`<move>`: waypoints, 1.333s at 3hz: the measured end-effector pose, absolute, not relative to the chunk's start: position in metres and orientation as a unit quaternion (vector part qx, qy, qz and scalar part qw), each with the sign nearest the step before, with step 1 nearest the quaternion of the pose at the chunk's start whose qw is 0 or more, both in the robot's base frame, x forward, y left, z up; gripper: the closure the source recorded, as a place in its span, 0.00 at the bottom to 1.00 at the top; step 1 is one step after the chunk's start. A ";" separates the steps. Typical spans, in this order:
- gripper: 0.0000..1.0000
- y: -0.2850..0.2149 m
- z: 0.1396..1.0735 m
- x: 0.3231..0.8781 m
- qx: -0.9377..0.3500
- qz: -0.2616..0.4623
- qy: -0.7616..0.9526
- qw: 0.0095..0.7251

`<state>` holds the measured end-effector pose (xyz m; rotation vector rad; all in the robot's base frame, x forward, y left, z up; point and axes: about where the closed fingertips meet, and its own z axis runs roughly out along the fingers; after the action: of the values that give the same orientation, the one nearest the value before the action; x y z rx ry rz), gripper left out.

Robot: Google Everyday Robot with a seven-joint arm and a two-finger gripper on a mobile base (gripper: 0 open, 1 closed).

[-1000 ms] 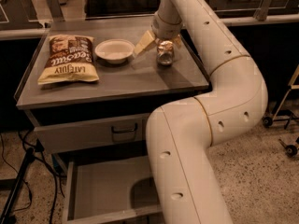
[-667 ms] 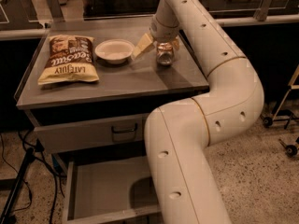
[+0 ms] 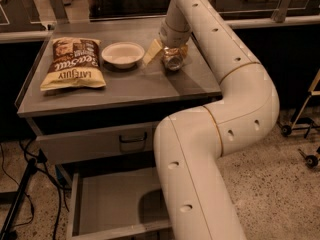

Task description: Place orange can into middle drawer

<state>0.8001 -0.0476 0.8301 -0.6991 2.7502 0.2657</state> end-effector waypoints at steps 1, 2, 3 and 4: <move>0.41 -0.048 0.830 0.800 -0.243 0.092 0.955 0.145; 0.65 -0.048 0.830 0.800 -0.243 0.092 0.955 0.145; 0.88 -0.048 0.830 0.800 -0.243 0.092 0.955 0.145; 1.00 -0.046 0.828 0.804 -0.241 0.096 0.954 0.151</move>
Offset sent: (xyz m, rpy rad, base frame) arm 0.0000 0.0000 0.0000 0.0000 0.0000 0.0000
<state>0.8042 -0.0459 0.8283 -0.6931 2.7382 0.2742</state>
